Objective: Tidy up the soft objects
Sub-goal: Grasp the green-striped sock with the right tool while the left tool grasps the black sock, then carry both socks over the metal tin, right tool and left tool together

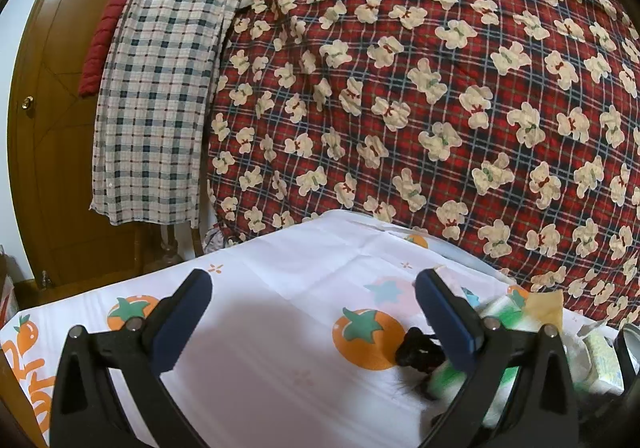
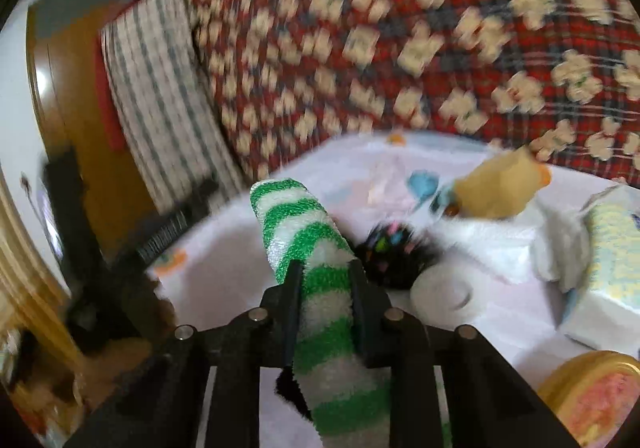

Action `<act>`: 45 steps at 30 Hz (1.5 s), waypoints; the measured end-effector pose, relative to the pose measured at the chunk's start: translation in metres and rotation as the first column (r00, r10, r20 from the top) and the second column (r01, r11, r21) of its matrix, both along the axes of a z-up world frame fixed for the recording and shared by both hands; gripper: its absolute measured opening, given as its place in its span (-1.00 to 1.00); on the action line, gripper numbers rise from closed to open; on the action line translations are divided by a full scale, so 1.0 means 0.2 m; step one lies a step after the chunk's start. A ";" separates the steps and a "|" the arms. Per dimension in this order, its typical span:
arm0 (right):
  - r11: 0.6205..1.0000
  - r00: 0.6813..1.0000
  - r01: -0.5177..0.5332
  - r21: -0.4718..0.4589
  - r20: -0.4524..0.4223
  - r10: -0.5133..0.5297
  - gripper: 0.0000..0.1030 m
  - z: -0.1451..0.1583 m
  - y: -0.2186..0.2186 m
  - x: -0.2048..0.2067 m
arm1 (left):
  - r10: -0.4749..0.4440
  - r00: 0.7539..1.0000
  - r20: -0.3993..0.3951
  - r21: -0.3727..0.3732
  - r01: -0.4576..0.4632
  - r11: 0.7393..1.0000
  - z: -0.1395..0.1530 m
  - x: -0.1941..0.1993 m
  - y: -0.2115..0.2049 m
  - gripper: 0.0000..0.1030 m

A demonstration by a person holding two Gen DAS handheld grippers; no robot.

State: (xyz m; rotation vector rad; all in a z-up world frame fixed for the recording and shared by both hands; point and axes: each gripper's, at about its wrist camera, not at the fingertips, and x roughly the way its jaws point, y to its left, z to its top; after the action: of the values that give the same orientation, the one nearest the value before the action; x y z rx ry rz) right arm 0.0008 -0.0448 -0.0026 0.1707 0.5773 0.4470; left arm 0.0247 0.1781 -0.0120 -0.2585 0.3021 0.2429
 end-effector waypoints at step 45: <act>0.947 0.928 0.315 -0.066 0.228 -0.293 -0.53 0.12 -0.26 -0.15 | -0.487 0.713 -0.505 -0.036 0.546 0.837 -0.19 0.05 -0.66 -0.51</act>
State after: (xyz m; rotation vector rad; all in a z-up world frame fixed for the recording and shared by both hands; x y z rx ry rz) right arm -0.0283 -0.0962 0.0219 0.1104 0.3503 0.1296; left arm 0.0342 0.0467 -0.0498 0.0217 0.8607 -0.2469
